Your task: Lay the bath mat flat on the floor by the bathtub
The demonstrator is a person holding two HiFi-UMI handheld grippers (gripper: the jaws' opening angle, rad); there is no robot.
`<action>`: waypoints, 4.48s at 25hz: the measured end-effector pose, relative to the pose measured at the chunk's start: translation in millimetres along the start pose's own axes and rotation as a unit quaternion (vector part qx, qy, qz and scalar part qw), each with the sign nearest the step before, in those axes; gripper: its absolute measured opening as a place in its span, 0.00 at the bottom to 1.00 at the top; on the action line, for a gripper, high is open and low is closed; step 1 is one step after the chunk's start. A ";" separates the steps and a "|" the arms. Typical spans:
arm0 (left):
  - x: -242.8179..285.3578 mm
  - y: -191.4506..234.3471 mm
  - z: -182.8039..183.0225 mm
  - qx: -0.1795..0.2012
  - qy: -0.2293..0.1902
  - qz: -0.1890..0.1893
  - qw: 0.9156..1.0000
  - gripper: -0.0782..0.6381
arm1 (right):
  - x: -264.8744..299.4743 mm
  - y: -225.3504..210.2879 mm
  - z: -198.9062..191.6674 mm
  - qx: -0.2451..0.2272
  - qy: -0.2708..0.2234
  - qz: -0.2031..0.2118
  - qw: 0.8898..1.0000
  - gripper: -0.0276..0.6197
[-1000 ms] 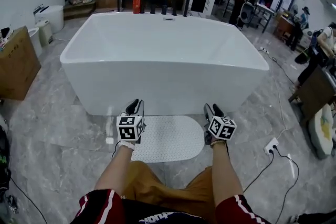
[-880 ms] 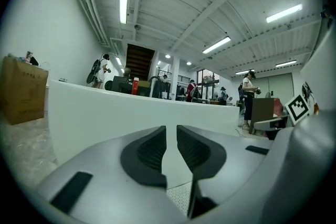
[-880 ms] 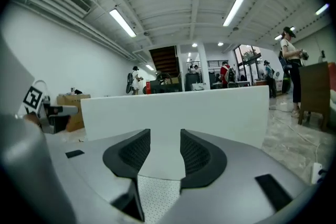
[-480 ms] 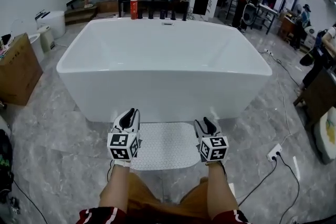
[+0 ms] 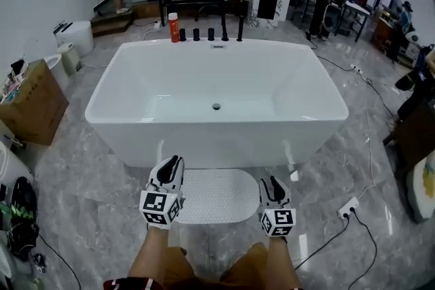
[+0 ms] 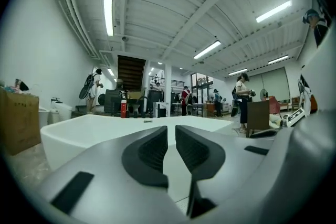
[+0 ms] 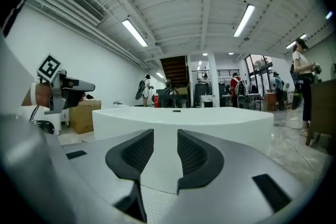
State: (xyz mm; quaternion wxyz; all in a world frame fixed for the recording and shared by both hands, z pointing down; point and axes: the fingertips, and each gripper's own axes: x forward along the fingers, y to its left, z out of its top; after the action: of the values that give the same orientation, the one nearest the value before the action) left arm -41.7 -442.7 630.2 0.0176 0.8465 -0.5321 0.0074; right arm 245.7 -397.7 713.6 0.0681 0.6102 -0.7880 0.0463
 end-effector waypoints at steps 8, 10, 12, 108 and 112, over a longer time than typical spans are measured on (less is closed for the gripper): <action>-23.3 -14.2 161.7 0.015 0.017 -0.006 1.000 0.19 | -51.4 -22.4 137.7 -0.013 0.057 0.006 0.998 0.28; -29.5 -20.1 205.2 0.017 0.015 -0.005 1.000 0.19 | -62.2 -21.8 179.1 -0.011 0.057 0.010 0.998 0.28; -35.6 -24.3 247.9 0.016 0.009 -0.007 1.000 0.19 | -70.0 -19.1 217.7 -0.009 0.055 0.016 0.998 0.28; -279.6 -23.5 472.7 -0.064 -0.076 0.020 0.995 0.13 | -293.8 110.2 508.4 0.024 -0.043 -0.013 0.999 0.08; -279.9 -26.3 472.5 -0.059 -0.073 0.016 0.995 0.13 | -295.8 113.7 507.2 0.026 -0.044 -0.012 0.999 0.08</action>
State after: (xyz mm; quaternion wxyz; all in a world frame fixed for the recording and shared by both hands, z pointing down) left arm -142.3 -196.9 148.7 0.0289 0.8333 -0.5453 -0.0858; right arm 182.6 -165.7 166.0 0.0183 0.6227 -0.7812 0.0389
